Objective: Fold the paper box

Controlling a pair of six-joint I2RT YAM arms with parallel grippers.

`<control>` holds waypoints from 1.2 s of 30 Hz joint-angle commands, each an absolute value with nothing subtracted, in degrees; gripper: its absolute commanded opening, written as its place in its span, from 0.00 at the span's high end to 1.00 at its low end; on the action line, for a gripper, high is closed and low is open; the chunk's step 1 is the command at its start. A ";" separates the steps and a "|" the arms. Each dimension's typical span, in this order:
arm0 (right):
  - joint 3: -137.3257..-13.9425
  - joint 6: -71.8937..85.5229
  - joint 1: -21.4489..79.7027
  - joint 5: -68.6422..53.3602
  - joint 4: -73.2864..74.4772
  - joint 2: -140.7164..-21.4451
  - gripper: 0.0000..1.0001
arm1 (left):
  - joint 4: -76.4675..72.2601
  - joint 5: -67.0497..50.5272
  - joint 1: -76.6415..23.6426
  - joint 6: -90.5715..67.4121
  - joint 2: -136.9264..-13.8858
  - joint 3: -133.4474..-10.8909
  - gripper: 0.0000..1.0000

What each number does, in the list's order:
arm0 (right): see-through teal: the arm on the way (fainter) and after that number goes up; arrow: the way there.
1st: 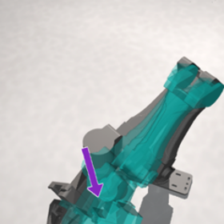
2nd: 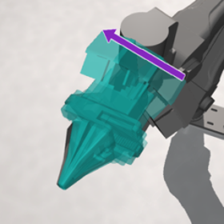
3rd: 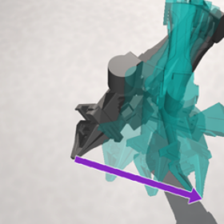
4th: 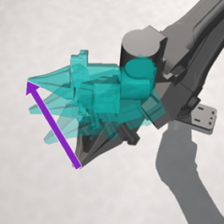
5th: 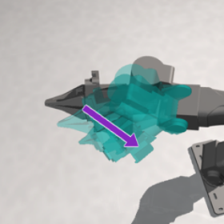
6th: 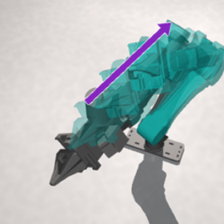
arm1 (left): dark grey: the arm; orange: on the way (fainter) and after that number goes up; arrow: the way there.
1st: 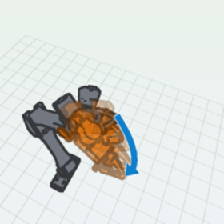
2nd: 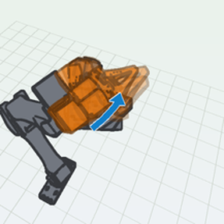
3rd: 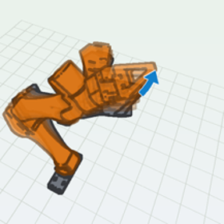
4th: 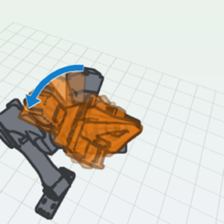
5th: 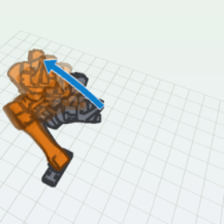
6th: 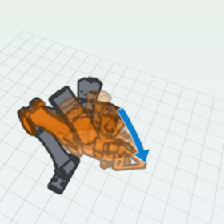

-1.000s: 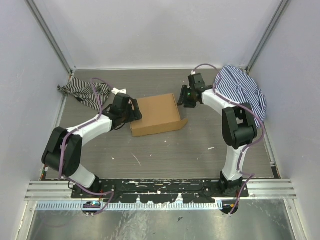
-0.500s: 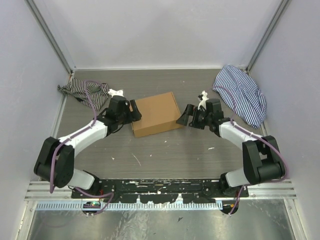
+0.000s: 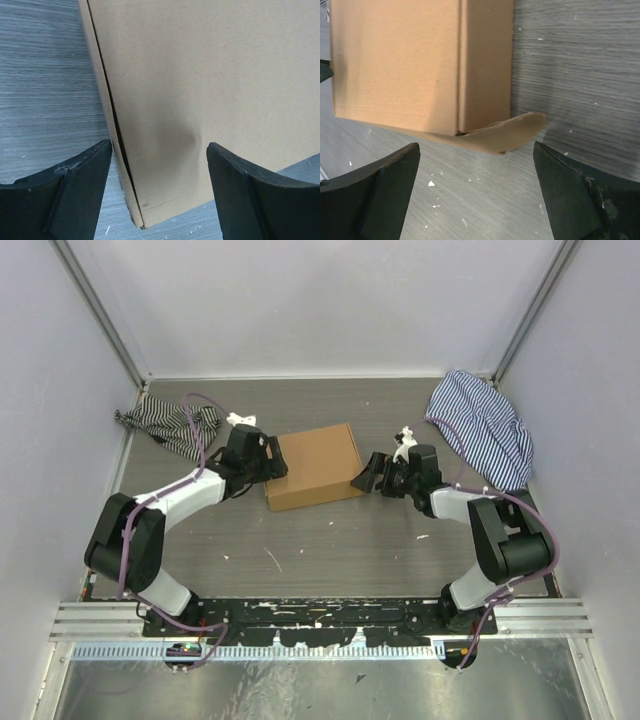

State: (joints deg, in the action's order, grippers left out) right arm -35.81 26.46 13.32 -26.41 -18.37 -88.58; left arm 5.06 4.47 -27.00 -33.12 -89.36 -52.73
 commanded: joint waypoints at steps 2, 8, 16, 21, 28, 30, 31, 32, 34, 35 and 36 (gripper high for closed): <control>-34.49 26.19 11.71 -24.97 -29.34 -92.70 0.00 | 5.59 5.25 -26.14 -31.69 -90.82 -54.58 0.17; -32.67 27.64 10.48 -28.61 -38.06 -97.47 0.00 | 5.45 4.49 -24.70 -31.66 -91.46 -55.24 0.17; -28.29 44.02 10.44 -47.55 -75.78 -112.20 0.00 | 5.55 2.78 -23.91 -32.12 -94.15 -56.78 0.17; -26.11 51.62 10.38 -48.92 -85.78 -115.43 0.00 | 6.22 2.38 -23.90 -32.24 -95.01 -57.42 0.18; -23.70 48.21 10.65 -48.23 -72.30 -107.85 0.00 | 7.62 2.54 -23.93 -32.56 -96.00 -57.86 0.20; -24.46 43.54 11.27 -46.77 -61.09 -103.65 0.02 | 7.89 2.56 -23.98 -32.81 -96.49 -57.92 0.21; -24.89 40.58 12.09 -45.33 -55.05 -101.14 0.02 | 7.97 2.41 -23.98 -32.97 -96.72 -57.92 0.21; -25.84 37.50 13.05 -43.61 -48.88 -98.79 0.02 | 8.15 2.49 -23.99 -33.23 -96.85 -57.92 0.22; -27.85 31.43 15.11 -40.25 -36.89 -94.47 0.02 | 8.50 2.57 -24.04 -33.67 -97.02 -57.80 0.22; -28.48 29.72 15.89 -38.95 -33.10 -92.74 0.02 | 8.52 2.67 -24.03 -33.85 -97.08 -57.64 0.23; -28.77 28.62 16.42 -38.32 -30.49 -91.06 0.03 | 8.57 2.97 -24.15 -34.06 -97.06 -57.47 0.23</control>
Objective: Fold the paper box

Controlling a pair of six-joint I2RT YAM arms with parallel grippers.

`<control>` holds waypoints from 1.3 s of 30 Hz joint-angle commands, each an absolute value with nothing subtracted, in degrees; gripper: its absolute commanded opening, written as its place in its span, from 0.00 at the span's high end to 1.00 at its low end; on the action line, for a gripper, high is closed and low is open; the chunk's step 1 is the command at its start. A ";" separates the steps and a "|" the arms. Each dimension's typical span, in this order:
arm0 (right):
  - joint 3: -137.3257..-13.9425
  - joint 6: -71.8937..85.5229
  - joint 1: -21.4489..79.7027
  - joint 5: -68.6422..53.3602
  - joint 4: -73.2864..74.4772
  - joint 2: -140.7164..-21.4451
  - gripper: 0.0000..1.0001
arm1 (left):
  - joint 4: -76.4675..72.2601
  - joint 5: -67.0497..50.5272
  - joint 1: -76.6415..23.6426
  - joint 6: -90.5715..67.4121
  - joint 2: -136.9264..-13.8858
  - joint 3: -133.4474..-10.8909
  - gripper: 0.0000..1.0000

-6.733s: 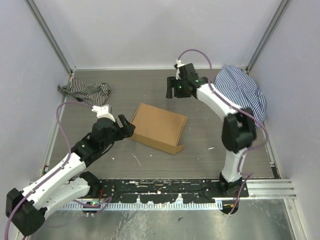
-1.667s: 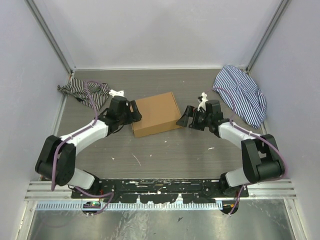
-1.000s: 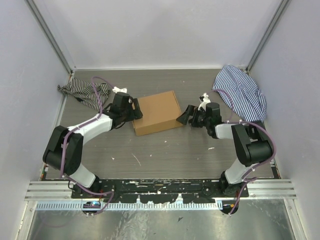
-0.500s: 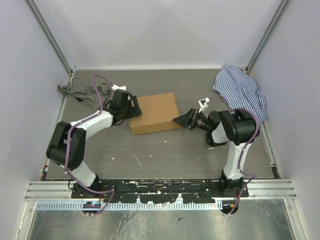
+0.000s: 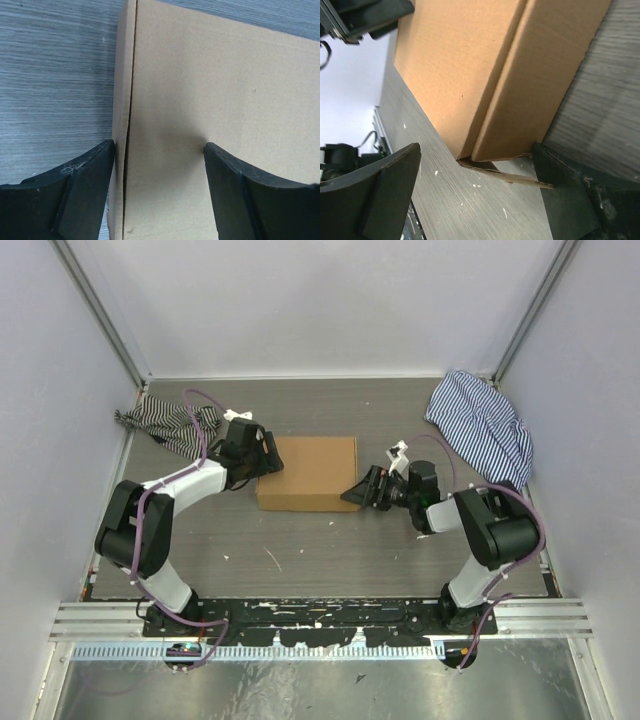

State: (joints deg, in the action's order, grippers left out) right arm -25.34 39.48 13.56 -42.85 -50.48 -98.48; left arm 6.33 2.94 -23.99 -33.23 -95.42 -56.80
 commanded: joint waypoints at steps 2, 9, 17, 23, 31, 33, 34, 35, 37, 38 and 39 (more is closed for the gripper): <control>-29.13 27.27 16.81 -37.12 -26.72 -88.13 0.03 | 8.54 3.42 -24.18 -34.54 -97.16 -57.08 0.24; -31.09 25.69 18.97 -36.55 -17.80 -84.70 0.15 | 9.65 3.93 -25.09 -34.88 -97.88 -57.08 0.26; -31.03 30.78 19.33 -39.01 -18.20 -85.15 0.39 | 10.39 4.58 -26.43 -35.16 -98.09 -56.44 0.27; -30.17 32.15 19.29 -40.15 -19.95 -81.91 0.47 | 10.13 4.57 -26.80 -35.41 -98.00 -55.90 0.27; -28.29 31.50 19.38 -39.17 -22.55 -76.47 0.51 | 10.27 3.97 -26.84 -35.41 -98.10 -55.31 0.27; -27.98 31.38 19.36 -38.87 -23.85 -76.14 0.52 | 10.30 3.77 -26.81 -35.46 -98.09 -55.21 0.27; -27.70 31.28 19.41 -38.59 -24.18 -76.05 0.52 | 10.35 3.61 -26.85 -35.43 -98.11 -55.24 0.28; -27.45 31.35 19.38 -38.32 -25.15 -75.89 0.53 | 10.45 3.48 -26.81 -35.42 -98.04 -55.19 0.28; -27.11 31.70 19.41 -37.94 -26.29 -75.37 0.53 | 10.70 3.47 -26.90 -35.36 -97.88 -55.24 0.28; -27.15 31.80 19.49 -37.64 -26.44 -75.14 0.53 | 10.98 3.47 -26.89 -35.19 -97.83 -55.27 0.28; -27.34 31.94 19.50 -37.48 -26.43 -75.00 0.56 | 11.36 3.58 -26.92 -35.08 -97.82 -55.35 0.28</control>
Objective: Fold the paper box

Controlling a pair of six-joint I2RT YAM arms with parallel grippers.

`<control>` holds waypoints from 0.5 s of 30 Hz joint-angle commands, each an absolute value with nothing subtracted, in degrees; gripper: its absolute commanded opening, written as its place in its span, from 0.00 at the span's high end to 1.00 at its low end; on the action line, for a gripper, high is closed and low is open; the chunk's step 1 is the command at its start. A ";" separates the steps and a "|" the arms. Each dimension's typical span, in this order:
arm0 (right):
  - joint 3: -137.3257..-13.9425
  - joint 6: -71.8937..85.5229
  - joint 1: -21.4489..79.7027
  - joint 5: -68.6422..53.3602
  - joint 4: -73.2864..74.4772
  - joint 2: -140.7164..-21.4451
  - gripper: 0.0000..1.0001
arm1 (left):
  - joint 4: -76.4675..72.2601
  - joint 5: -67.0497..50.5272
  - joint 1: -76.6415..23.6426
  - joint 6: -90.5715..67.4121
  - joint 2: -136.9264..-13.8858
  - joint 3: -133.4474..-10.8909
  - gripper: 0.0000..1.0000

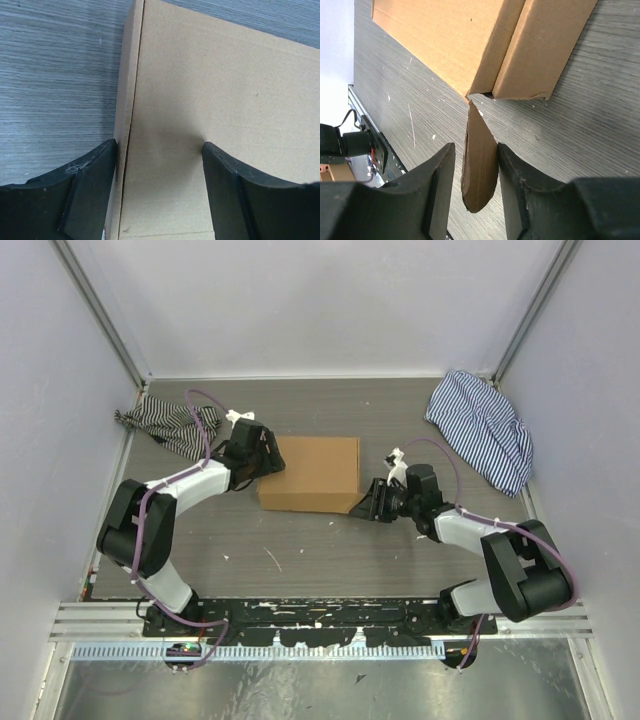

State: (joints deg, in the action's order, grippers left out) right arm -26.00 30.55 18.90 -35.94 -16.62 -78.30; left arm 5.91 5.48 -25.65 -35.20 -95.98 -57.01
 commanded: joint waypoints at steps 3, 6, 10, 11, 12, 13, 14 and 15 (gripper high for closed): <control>-28.59 32.55 19.50 -37.69 -25.75 -74.89 0.67 | 12.58 3.74 -26.89 -34.99 -97.96 -55.89 0.29; -29.91 32.78 19.47 -38.35 -23.87 -74.52 0.76 | 13.14 3.82 -26.98 -35.00 -97.78 -55.84 0.28; -30.73 32.89 19.46 -39.60 -22.21 -73.46 0.82 | 13.28 3.63 -27.22 -35.18 -97.31 -55.72 0.29; -30.78 33.05 19.50 -39.97 -21.98 -73.21 0.82 | 13.38 3.66 -27.24 -35.21 -97.30 -55.74 0.29; -30.84 33.19 19.47 -40.39 -21.97 -73.06 0.83 | 13.40 3.61 -27.25 -35.08 -97.34 -55.80 0.29; -30.69 33.22 19.50 -40.81 -22.02 -72.92 0.83 | 13.43 3.60 -27.25 -35.00 -97.34 -55.83 0.29; -30.67 33.19 19.48 -41.33 -22.06 -72.87 0.84 | 13.56 3.64 -27.25 -34.92 -97.44 -55.87 0.29; -30.50 32.99 19.51 -41.76 -22.02 -72.86 0.84 | 13.94 3.73 -27.25 -34.77 -97.47 -56.08 0.29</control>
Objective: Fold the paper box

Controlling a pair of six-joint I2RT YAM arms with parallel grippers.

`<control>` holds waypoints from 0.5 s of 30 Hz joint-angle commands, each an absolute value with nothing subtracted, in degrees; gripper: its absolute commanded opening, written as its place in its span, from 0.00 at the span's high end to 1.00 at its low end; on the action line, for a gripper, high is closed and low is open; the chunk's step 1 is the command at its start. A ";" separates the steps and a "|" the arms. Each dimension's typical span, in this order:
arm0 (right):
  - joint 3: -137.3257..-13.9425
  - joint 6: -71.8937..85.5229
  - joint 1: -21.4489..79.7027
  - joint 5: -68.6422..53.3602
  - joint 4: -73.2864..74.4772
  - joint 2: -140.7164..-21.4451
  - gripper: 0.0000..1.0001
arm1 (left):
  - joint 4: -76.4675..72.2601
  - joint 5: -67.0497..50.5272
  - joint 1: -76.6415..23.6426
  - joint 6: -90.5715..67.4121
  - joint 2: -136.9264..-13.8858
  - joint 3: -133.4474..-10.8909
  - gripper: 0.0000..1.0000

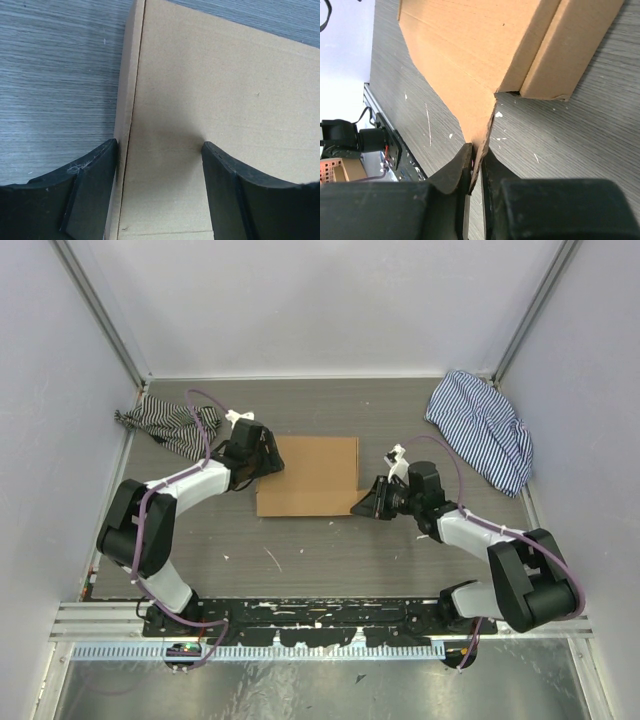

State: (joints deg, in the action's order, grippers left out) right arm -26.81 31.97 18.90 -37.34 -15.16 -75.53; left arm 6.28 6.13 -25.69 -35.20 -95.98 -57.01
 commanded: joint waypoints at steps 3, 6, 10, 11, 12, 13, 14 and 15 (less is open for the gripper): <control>-30.10 32.76 19.49 -42.17 -22.04 -72.96 0.85 | 14.55 3.92 -27.25 -34.47 -97.48 -56.41 0.29; -30.33 33.61 19.50 -42.87 -22.02 -73.65 0.85 | 15.25 4.20 -27.23 -34.12 -97.23 -56.77 0.28; -33.16 34.46 19.49 -42.88 -17.56 -75.25 0.85 | 15.96 4.08 -27.25 -34.01 -97.01 -57.04 0.28; -34.29 34.26 19.51 -42.63 -15.62 -75.71 0.84 | 16.31 4.04 -27.26 -34.13 -96.97 -57.30 0.28; -35.26 33.99 19.46 -42.37 -13.75 -76.14 0.84 | 17.30 4.10 -27.25 -34.20 -96.98 -58.05 0.27; -36.32 33.75 19.50 -42.33 -12.09 -76.67 0.83 | 18.40 4.15 -27.25 -34.05 -96.91 -58.49 0.27; -37.32 33.62 19.49 -42.36 -10.81 -77.06 0.81 | 19.25 4.24 -27.25 -33.93 -96.63 -58.75 0.27; -37.69 33.48 19.51 -42.30 -10.02 -77.28 0.80 | 19.85 4.69 -27.29 -33.88 -96.23 -58.79 0.26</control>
State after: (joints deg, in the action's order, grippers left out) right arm -31.14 33.36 18.90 -40.23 -9.23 -76.75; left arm 9.26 7.29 -25.69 -34.72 -95.94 -58.41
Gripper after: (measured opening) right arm 0.178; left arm 0.730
